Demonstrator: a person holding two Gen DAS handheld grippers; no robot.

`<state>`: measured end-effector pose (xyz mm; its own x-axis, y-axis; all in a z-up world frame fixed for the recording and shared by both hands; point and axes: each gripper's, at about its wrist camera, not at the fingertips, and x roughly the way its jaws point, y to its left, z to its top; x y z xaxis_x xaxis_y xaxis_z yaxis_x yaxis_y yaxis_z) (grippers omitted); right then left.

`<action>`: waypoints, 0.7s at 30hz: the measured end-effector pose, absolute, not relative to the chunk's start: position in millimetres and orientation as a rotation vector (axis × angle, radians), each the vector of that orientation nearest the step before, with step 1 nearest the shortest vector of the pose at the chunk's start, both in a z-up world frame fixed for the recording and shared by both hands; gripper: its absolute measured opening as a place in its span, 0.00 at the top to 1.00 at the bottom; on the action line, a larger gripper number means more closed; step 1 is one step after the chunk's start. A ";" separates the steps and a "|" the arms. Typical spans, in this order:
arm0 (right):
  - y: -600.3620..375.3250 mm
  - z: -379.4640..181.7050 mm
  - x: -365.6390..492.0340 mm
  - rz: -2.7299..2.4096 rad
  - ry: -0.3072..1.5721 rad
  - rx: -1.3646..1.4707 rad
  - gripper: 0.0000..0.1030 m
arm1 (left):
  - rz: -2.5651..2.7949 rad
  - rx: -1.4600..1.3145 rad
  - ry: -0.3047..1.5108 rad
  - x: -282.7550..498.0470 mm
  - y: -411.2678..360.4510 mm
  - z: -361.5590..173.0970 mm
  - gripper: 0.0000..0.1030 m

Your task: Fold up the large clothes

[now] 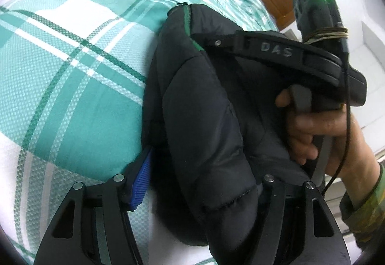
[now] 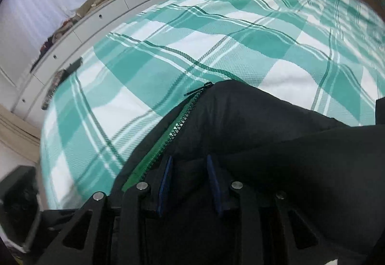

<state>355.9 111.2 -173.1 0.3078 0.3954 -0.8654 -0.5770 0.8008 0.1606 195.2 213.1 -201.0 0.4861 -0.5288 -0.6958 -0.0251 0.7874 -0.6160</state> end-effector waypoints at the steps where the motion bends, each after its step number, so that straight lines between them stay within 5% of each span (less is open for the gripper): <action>1: 110.1 -171.7 356.6 0.647 1.081 -0.195 0.72 | -0.328 -0.610 1.028 195.2 213.1 -201.3 0.35; 12: 111.6 -147.8 338.3 0.588 1.056 -0.248 0.70 | -0.303 -0.544 1.061 204.8 191.0 -193.8 0.36; 21: -21.4 -74.7 185.0 0.624 0.891 -0.207 0.62 | -0.310 -0.561 1.070 214.9 192.9 -194.4 0.36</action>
<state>185.0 -21.4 -74.7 0.4662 0.4211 -0.7780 -0.5877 0.8048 0.0834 214.9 192.9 -194.4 0.4556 -0.4987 -0.7374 -0.0274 0.8201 -0.5716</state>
